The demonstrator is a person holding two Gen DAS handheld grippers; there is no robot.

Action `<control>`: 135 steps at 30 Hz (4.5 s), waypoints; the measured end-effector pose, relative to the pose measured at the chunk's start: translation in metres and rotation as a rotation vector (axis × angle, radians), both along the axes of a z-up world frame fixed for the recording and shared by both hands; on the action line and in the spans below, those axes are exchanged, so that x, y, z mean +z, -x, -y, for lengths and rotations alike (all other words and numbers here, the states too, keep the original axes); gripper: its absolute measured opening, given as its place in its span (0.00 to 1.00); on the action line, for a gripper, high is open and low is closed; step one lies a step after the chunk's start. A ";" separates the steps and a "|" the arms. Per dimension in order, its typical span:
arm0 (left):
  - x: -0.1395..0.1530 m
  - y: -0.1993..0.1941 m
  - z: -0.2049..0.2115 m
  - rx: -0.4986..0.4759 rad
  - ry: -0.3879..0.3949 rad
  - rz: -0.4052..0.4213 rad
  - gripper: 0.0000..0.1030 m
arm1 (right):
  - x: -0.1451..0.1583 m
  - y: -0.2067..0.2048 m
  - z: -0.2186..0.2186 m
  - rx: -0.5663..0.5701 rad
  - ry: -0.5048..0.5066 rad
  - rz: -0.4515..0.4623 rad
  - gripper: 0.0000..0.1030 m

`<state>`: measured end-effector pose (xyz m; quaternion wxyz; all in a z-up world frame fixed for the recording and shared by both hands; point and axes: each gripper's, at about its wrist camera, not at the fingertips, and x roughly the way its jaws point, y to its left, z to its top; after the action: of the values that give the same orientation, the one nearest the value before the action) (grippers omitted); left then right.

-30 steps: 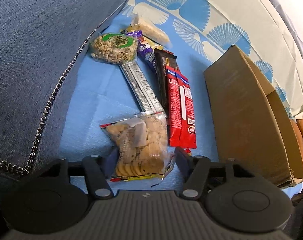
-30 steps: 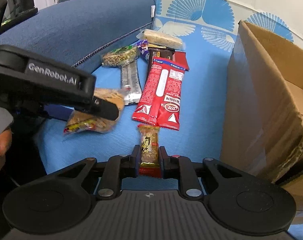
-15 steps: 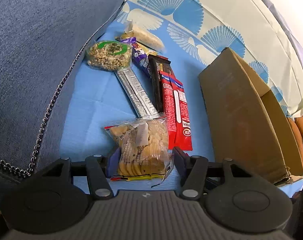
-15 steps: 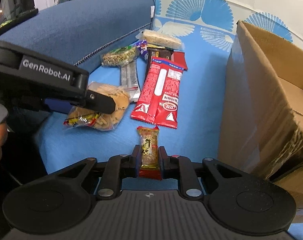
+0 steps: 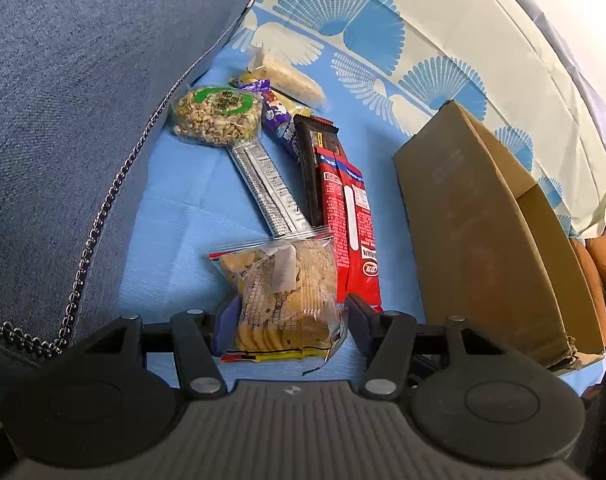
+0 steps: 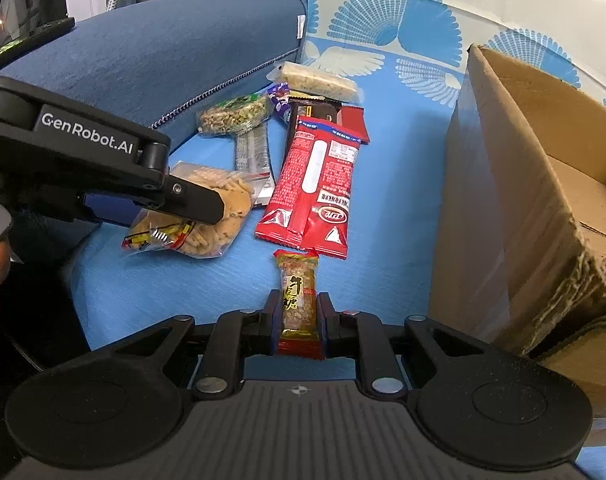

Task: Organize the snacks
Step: 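Lift the granola bar with the right gripper toward the cardboard box, then carry the cracker bag into the box with the left gripper while the right drops the granola bar, then return both tools from the box to the snack pile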

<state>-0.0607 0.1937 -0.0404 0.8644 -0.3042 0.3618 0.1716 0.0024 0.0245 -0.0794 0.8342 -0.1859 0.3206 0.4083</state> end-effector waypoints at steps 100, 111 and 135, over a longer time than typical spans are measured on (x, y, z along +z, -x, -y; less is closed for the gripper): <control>0.106 -0.081 0.102 -0.191 -0.168 0.236 0.59 | 0.124 -0.120 0.163 -0.595 -0.404 0.147 0.47; 0.029 0.011 0.015 -0.259 -0.328 0.107 0.30 | 0.120 -0.087 0.133 -0.469 -0.381 0.172 0.47; 0.034 0.038 -0.014 -0.077 -0.196 0.254 0.31 | 0.098 0.006 -0.005 -0.041 -0.283 0.194 0.47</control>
<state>-0.0988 0.2077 -0.0062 0.9346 -0.2234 0.2427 0.1333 -0.0031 0.0293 0.0182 0.8872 -0.0986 0.1817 0.4124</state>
